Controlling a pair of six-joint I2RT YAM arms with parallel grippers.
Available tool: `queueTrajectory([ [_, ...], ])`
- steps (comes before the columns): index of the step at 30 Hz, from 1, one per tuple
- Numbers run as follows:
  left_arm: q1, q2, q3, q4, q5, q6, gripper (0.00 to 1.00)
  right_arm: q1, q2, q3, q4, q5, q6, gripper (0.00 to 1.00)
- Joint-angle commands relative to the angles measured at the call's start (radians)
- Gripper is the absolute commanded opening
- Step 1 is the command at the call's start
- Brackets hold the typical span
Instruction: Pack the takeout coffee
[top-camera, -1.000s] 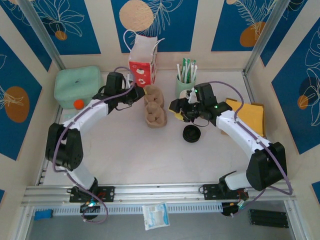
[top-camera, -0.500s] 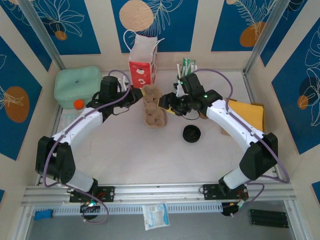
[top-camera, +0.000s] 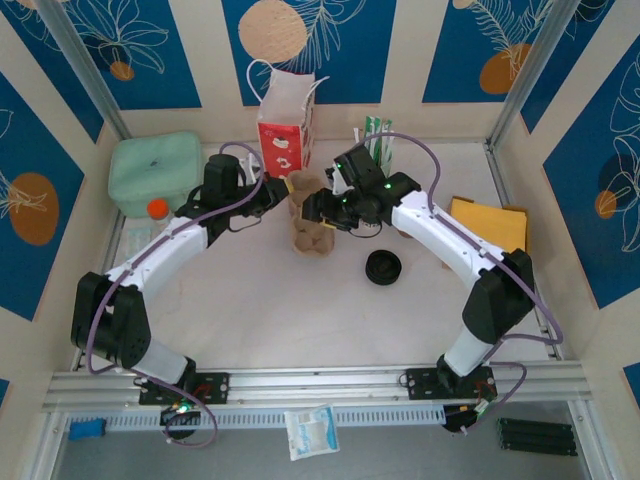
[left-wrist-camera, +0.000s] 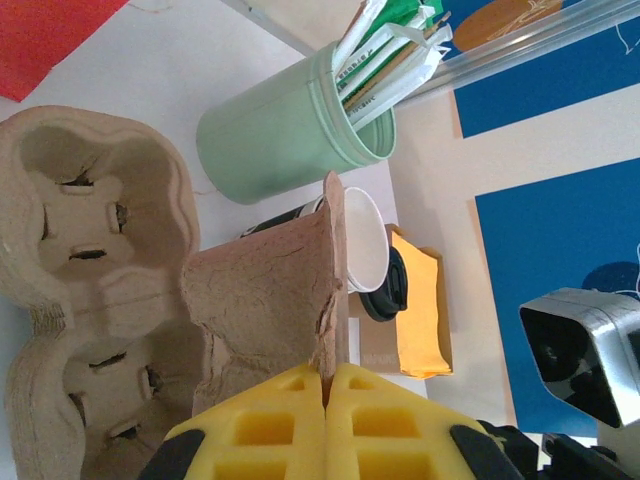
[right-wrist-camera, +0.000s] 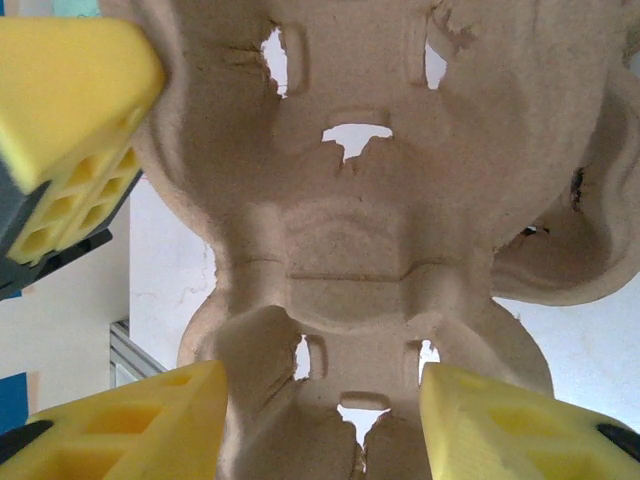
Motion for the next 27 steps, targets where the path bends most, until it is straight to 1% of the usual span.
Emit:
queueTrajectory([
  [1, -0.010, -0.014, 0.004, 0.028, -0.007, -0.015, 0.00, 0.011, 0.026, 0.042, -0.027, 0.014, -0.026, 0.53],
  [17, -0.017, -0.017, 0.006, 0.035, 0.003, -0.021, 0.00, 0.024, 0.056, 0.055, -0.019, 0.059, -0.088, 0.49],
  [27, -0.018, -0.018, 0.000, 0.028, 0.000, -0.016, 0.00, 0.039, 0.008, 0.049, -0.015, 0.122, -0.118, 0.47],
])
